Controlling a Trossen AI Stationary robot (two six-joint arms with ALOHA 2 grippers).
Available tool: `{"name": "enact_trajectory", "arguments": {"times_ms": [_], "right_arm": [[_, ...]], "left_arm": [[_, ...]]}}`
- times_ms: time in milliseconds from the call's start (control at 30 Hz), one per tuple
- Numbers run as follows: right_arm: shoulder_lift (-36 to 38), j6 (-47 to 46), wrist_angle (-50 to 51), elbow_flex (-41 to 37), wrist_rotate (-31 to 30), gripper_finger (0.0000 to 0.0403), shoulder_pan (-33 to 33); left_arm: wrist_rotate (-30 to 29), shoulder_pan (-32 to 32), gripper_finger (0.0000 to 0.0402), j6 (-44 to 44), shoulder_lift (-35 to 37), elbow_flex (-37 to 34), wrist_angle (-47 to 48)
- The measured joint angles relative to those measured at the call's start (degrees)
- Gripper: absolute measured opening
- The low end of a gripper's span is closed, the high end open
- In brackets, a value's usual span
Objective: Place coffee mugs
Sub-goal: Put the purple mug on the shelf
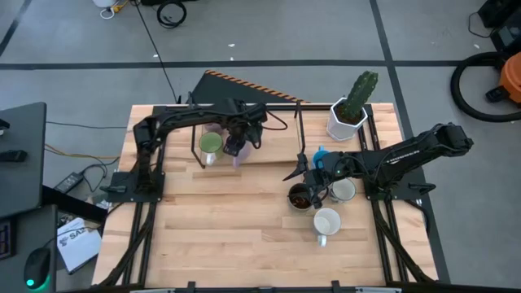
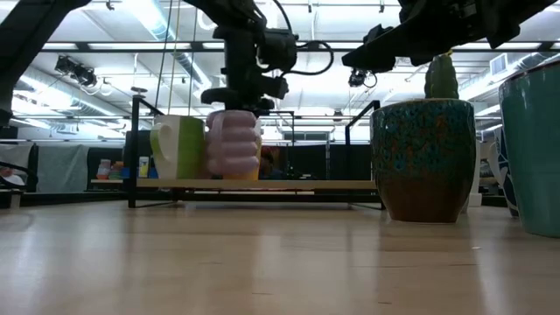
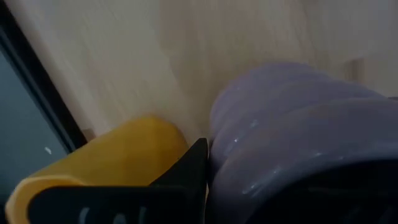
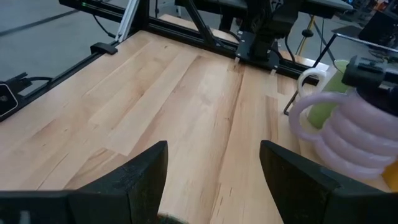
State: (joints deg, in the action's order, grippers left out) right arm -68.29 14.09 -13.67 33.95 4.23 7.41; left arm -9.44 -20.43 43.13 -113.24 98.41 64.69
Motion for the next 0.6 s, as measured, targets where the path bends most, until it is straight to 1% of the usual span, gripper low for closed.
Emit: {"name": "enact_trajectory", "arguments": {"times_ms": [167,233,600], "right_arm": [[0.0,0.0,0.03,0.0,0.07,0.026,0.01],[0.0,0.0,0.07,0.01,0.04,0.026,0.03],[0.0,0.0,0.15,0.0,0.07,0.026,0.02]], "left_arm": [[-0.4,-0.04,0.0054,0.32,-1.08,-0.02,0.43],[-1.63,-0.02,0.0054,0.98,-1.2,0.0,0.32],[-4.17,0.01,0.0058,1.05,-1.26,0.0,0.52]]}}
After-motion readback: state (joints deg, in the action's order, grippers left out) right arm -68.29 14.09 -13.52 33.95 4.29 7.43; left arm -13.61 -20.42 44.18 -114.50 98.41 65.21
